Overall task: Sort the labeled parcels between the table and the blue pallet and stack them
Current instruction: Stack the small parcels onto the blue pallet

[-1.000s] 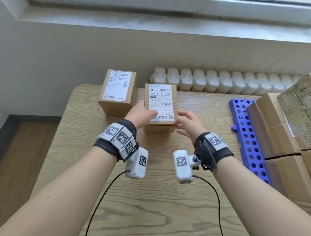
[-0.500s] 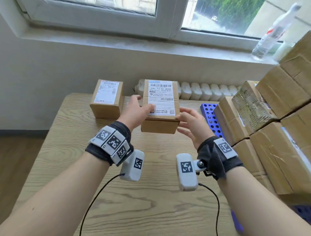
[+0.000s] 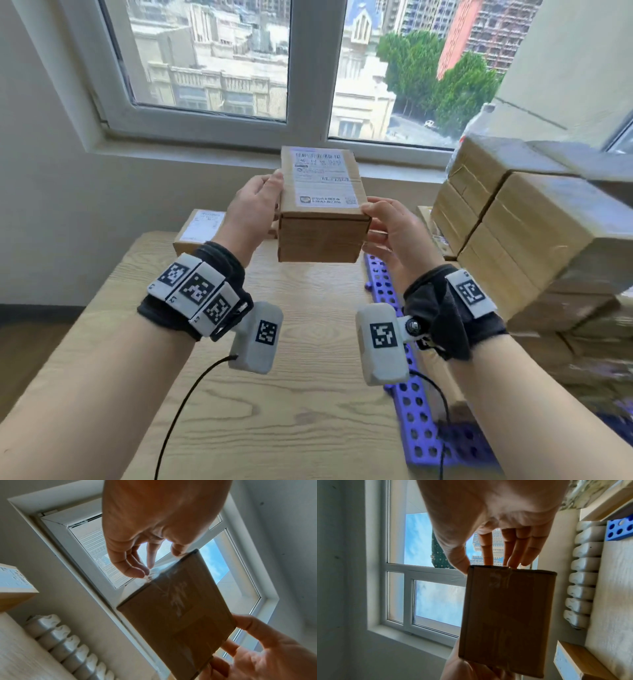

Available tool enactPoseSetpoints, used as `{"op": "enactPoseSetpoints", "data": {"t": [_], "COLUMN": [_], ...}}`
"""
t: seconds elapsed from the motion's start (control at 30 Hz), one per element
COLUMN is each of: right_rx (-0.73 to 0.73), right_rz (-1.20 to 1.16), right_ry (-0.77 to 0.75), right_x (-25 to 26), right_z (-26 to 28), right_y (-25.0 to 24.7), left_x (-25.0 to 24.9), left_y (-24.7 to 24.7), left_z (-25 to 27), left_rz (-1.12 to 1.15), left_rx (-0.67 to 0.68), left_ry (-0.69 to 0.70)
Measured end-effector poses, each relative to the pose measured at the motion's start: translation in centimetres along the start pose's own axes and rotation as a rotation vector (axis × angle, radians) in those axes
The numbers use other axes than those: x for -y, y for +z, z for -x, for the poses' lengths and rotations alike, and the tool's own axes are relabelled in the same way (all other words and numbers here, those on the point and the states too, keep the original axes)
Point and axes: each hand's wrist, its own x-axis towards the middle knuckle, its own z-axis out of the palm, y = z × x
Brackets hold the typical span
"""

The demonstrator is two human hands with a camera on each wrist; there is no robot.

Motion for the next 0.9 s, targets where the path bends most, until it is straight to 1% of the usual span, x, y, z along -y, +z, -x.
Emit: {"op": "enactPoseSetpoints", "data": {"t": [0.2,0.3,0.43,0.57,0.73,0.9], "right_rx": [0.07,0.075,0.066,0.01,-0.076,-0.146], "right_rz": [-0.045,-0.051,-0.074,-0.101,-0.13,-0.11], "right_ry": [-0.092,-0.137,-0.168,-0.204,-0.238,-0.296], "right_x": [2.7,3.7,5.0,6.6,9.2,11.0], "right_z": [5.3,7.7,10.2,11.5,12.6,13.6], "right_y": [-6.1,-8.8,-11.8,-14.0,-16.5,-20.5], "left_x": [-3.6,-5.2,-7.7,-10.4,-13.4,-15.4], "left_y": [4.0,5.9,8.2,10.2,12.4,16.5], "left_z": [6.8,9.7,12.8,14.4,14.8,15.6], "left_rz": [0.017,0.03,0.054,0.08,0.098,0.165], "left_rx": [-0.068,-0.07,-0.058,-0.014,0.036,0.098], "left_ry": [0.056,0.101,0.118,0.184,0.232,0.264]}}
